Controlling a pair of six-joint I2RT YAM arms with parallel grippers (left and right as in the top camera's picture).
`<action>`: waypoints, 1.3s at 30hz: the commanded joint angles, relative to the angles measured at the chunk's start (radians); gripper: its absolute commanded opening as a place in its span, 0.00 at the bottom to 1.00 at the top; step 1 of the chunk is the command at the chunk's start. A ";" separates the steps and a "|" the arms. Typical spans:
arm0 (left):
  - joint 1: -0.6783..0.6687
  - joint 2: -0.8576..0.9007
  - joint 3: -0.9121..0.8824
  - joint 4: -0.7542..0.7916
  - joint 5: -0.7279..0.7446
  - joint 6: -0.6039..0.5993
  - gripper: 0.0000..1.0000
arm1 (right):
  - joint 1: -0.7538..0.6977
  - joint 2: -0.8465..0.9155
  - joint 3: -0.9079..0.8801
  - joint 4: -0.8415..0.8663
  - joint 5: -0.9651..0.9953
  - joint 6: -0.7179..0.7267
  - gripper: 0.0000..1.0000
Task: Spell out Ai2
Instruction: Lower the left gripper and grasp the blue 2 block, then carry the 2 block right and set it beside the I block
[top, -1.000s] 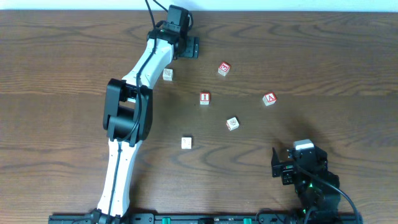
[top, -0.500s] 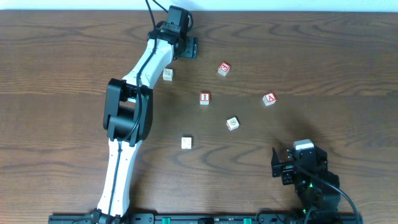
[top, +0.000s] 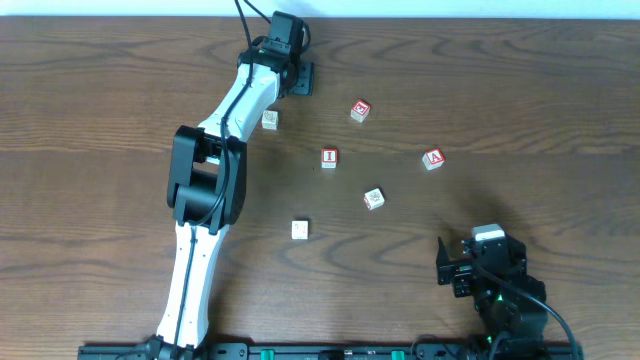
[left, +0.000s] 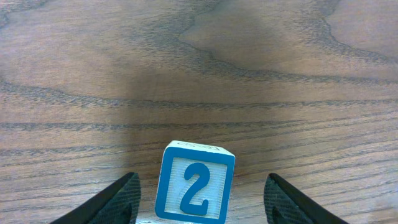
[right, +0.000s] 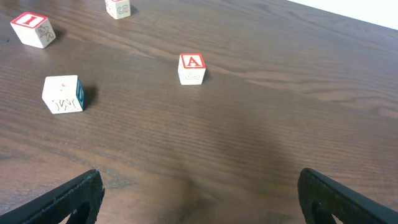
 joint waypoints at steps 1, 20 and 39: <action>0.003 0.019 0.019 -0.003 -0.019 0.002 0.61 | -0.014 -0.006 -0.003 0.002 -0.007 -0.014 0.99; 0.003 0.019 0.019 -0.004 -0.019 -0.006 0.34 | -0.014 -0.006 -0.003 0.002 -0.007 -0.013 0.99; 0.012 0.005 0.158 -0.161 -0.045 -0.039 0.25 | -0.014 -0.006 -0.003 0.002 -0.007 -0.013 0.99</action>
